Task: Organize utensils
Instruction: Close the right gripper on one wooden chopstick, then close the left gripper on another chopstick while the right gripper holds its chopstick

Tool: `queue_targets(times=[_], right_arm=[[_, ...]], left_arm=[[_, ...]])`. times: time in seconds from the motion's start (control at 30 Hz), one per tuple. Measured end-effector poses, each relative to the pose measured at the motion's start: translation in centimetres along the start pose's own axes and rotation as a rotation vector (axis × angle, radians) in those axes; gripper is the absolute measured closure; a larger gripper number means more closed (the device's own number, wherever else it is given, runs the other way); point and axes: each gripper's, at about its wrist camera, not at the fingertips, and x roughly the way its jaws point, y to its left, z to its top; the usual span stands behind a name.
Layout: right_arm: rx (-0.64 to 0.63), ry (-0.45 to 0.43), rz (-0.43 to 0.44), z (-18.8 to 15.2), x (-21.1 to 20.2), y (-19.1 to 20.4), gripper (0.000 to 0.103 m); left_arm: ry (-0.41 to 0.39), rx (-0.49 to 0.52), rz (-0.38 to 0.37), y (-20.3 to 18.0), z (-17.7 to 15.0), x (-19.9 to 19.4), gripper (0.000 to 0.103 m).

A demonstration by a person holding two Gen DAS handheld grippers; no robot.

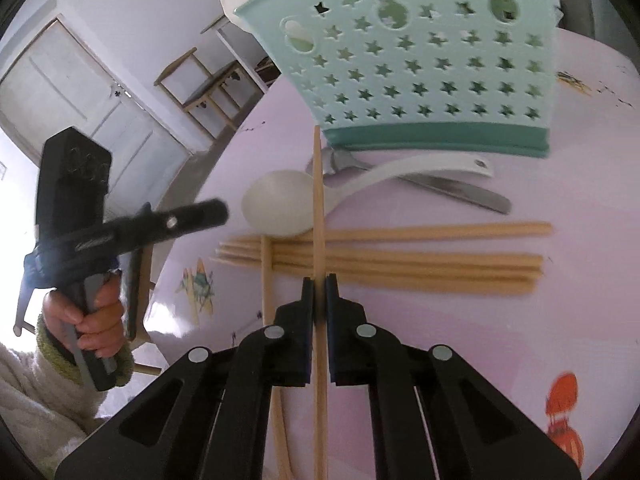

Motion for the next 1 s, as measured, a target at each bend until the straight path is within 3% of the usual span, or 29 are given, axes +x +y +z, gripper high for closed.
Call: queue_targets(times=[0.2, 0.37, 0.5, 0.77, 1.0], right_arm=[[0.019, -0.013, -0.025, -1.1, -0.9, -0.7, 0.097], [0.016, -0.027, -0.032, -1.2, -1.5, -0.8, 0.097], [0.007, -0.037, -0.032, -1.2, -1.8, -0.8, 0.097], [-0.014, -0.035, -0.053, -2.2, -2.6, -1.3, 0.097], [-0.047, 0.012, -0.093, -2.4, -2.1, -1.6, 0.095]], left_arm=[[0.109, 0.032, -0.028, -2.8, -2.7, 2.1, 0.085], [0.123, 0.081, 0.121, -4.6, -3.1, 3.8, 0.086], [0.09, 0.142, 0.254, -6.0, -3.0, 3.9, 0.086], [0.109, 0.115, 0.312, -5.1, -3.6, 2.3, 0.099], [0.122, 0.149, 0.379, -4.1, -4.3, 1.2, 0.098]])
